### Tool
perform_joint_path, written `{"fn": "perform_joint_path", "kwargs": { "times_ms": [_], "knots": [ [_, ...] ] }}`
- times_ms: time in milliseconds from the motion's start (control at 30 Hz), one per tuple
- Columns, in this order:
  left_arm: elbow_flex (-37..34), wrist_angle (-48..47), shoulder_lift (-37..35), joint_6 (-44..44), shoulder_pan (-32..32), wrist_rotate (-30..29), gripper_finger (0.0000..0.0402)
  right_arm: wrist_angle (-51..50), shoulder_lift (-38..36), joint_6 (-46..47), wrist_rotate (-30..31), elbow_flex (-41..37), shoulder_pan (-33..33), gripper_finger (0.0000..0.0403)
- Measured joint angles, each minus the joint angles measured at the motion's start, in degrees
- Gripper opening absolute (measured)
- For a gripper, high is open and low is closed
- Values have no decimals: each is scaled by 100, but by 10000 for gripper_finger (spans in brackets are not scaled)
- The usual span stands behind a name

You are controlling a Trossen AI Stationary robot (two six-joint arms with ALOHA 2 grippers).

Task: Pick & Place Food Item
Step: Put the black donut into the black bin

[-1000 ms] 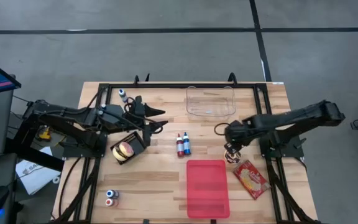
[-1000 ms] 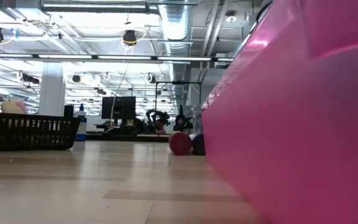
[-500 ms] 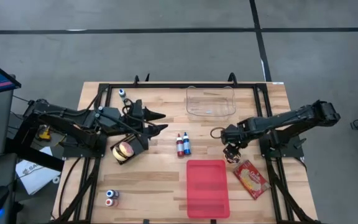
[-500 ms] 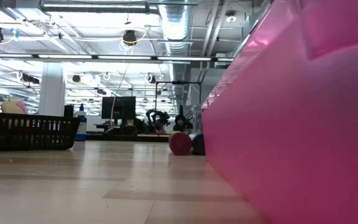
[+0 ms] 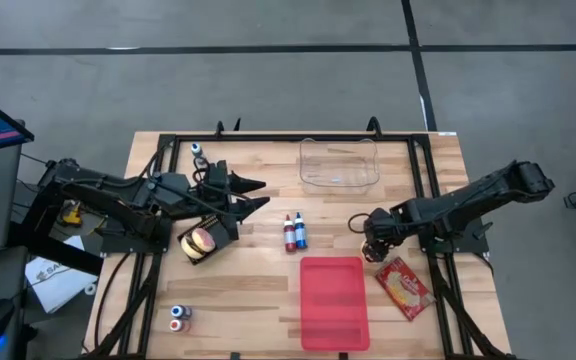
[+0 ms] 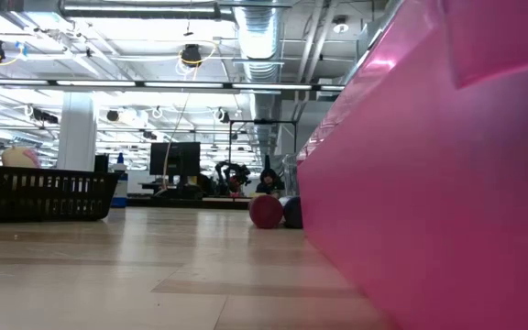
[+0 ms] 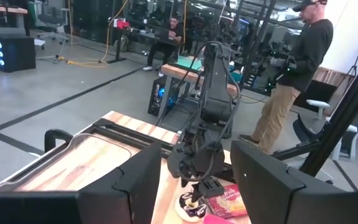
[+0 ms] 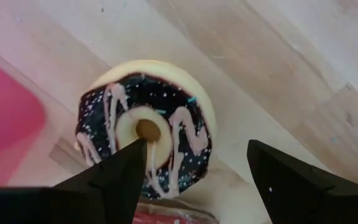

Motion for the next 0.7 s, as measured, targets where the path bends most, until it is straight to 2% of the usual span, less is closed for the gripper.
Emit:
{"fn": "perform_joint_path", "kwargs": {
  "times_ms": [200,433,700],
  "knots": [
    [0,76,0,-44,0,-1,190,467,59,231,-1,-293,116,269],
    [0,83,0,-44,0,-2,190,519,53,397,221,-323,9,269],
    [0,85,0,-46,0,-2,190,551,55,323,282,-323,-127,238]
  ]
}}
